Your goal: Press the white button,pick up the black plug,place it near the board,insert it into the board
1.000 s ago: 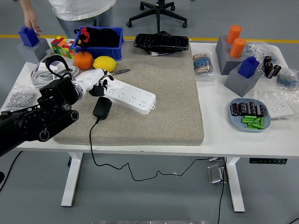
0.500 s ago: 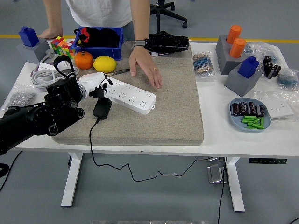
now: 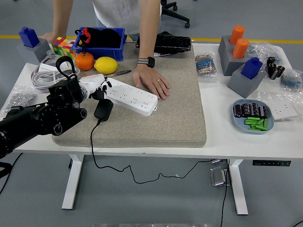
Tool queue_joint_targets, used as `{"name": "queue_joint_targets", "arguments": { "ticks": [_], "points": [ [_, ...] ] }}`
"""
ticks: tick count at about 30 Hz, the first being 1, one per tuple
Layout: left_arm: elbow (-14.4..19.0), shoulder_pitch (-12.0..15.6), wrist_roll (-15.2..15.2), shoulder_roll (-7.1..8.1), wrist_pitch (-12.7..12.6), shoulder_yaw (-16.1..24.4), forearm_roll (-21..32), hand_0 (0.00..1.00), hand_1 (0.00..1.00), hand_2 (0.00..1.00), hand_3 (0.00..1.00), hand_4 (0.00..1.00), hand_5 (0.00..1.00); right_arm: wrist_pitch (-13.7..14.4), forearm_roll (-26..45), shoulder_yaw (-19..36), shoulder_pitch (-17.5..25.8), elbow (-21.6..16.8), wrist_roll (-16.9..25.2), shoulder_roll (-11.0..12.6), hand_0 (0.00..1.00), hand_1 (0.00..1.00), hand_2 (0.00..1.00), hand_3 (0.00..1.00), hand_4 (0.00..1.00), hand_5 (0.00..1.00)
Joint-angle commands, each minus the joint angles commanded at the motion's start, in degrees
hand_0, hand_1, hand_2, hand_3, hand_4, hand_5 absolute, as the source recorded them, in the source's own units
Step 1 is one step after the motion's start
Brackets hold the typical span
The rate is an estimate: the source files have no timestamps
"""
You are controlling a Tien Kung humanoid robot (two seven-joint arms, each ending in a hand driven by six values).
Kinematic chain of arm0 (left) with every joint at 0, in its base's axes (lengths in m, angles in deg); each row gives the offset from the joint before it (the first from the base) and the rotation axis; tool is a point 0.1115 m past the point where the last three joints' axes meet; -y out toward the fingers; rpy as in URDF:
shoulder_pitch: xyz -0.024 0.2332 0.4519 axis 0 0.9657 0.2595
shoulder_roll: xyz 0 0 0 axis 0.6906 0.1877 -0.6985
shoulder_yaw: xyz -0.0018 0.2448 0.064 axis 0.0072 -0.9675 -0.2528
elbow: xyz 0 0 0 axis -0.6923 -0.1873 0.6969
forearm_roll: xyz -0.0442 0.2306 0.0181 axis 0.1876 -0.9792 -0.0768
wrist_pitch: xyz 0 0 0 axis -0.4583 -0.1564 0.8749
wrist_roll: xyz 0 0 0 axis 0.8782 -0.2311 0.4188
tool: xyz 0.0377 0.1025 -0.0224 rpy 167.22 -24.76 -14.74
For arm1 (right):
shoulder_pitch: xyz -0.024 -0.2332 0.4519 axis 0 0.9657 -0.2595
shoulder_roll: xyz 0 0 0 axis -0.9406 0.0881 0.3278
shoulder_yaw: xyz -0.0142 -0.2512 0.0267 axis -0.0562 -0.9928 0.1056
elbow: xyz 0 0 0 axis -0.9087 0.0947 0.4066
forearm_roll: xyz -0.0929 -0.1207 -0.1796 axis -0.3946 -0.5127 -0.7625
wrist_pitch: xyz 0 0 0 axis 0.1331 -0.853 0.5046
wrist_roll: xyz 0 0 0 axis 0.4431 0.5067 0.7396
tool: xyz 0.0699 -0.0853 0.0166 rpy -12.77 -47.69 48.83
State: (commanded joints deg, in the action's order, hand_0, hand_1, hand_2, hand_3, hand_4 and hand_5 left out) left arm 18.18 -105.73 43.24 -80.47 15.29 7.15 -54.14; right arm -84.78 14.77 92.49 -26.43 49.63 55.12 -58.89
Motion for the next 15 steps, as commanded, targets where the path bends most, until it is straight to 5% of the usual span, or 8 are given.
{"name": "queue_joint_targets", "arguments": {
  "ticks": [15],
  "points": [
    [-3.64, -1.30, -0.22, -1.50, -0.07, -2.36, 1.95, 0.152, 0.030, 0.086, 0.732, 0.002, 0.002, -0.07, 0.21, -0.24, -0.19, -0.43, -0.02, 0.08, 0.679, 0.612, 0.582, 0.585, 0.655, 0.364]
  ]
}}
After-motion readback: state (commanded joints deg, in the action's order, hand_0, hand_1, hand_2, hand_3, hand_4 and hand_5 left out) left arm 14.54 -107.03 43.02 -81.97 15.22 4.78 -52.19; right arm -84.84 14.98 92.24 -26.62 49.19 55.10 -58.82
